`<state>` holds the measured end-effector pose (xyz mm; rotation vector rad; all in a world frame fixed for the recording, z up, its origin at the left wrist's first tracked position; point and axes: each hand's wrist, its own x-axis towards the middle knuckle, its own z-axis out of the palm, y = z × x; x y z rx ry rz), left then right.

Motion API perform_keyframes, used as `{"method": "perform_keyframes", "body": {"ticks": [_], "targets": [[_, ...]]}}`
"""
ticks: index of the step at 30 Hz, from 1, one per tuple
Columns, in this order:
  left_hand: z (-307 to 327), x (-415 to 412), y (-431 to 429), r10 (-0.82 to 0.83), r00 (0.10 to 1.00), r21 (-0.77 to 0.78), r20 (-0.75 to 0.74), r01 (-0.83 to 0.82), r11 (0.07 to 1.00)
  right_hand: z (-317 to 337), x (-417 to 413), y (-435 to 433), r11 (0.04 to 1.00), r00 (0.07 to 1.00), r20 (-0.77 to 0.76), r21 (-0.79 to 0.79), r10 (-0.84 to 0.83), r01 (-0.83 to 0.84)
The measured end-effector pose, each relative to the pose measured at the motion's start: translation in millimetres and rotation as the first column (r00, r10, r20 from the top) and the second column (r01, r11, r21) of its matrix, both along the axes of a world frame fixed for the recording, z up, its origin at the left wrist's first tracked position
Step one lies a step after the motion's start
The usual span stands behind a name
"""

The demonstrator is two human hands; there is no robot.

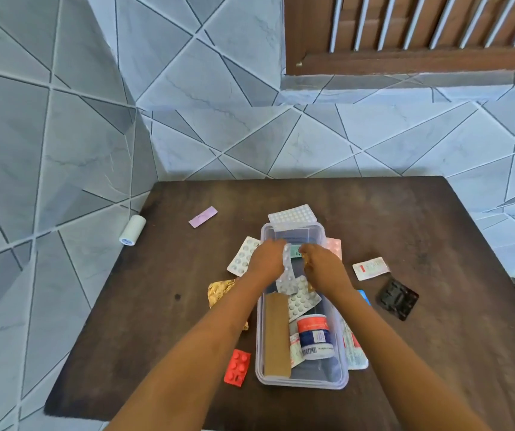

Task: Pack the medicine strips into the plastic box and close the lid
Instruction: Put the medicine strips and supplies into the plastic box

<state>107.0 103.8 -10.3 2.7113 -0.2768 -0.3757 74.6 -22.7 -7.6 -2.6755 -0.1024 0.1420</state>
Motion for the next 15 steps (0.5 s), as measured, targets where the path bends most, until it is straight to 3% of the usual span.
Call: {"method": "perform_keyframes", "body": {"ticks": [8,11,15], "targets": [[-4.2,-3.0,-6.5,-0.151,0.988,0.288,-0.001,0.145,0.947,-10.6,2.5,-4.6,0.895,0.971,-0.09,-0.376,0.224,-0.241],[-1.7,-4.2,-1.7,-0.134,0.991,0.175,-0.005,0.133,0.975,-11.0,-1.9,-9.8,0.875,0.96,-0.118,-0.395,0.254,-0.28],[12.8,-14.0,14.8,0.05,0.994,-0.149,0.094,-0.036,0.988,-14.1,-10.3,-8.8,0.934,0.98,-0.053,-0.298,0.191,-0.198]]}}
